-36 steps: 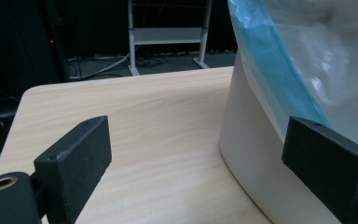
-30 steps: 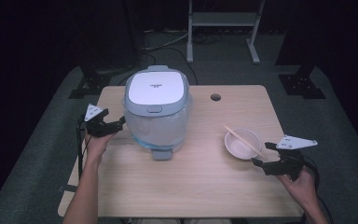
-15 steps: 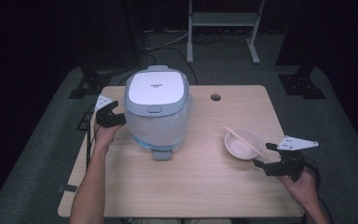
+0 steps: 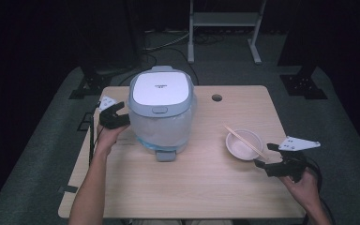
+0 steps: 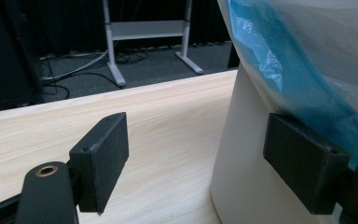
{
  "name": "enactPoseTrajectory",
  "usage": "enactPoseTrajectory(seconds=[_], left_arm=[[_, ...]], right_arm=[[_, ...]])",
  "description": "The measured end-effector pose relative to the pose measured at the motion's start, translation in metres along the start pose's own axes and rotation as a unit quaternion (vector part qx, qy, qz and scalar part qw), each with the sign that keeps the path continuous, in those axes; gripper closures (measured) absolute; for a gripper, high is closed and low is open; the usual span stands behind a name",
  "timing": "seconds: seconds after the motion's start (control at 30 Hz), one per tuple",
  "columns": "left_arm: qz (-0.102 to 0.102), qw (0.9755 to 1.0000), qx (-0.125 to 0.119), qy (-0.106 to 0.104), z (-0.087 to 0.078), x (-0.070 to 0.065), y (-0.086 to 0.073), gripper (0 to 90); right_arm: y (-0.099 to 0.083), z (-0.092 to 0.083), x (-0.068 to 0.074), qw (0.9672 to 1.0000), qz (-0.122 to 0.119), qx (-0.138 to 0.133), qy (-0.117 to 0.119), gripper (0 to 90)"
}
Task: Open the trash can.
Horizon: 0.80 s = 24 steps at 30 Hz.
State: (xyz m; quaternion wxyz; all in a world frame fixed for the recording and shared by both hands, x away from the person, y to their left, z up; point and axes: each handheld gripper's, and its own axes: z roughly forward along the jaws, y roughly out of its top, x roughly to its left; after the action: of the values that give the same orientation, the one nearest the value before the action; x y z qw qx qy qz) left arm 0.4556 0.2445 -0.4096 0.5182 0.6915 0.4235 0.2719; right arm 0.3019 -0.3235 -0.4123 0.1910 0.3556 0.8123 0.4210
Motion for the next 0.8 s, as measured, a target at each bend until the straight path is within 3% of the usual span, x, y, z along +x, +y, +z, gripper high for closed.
enactPoseTrajectory(seconds=[0.57, 0.8], left_arm=[[0.035, 0.9989, 0.008, -0.029, 0.011, -0.027, 0.005, 21.2], [0.043, 0.9984, 0.015, -0.034, 0.005, -0.028, 0.006, 17.0]], right_arm=[[0.0, -0.001, -0.002, 1.0, 0.006, -0.004, 0.003, 15.0], [-0.001, -0.001, -0.002, 1.0, 0.006, -0.003, 0.003, 15.0]])
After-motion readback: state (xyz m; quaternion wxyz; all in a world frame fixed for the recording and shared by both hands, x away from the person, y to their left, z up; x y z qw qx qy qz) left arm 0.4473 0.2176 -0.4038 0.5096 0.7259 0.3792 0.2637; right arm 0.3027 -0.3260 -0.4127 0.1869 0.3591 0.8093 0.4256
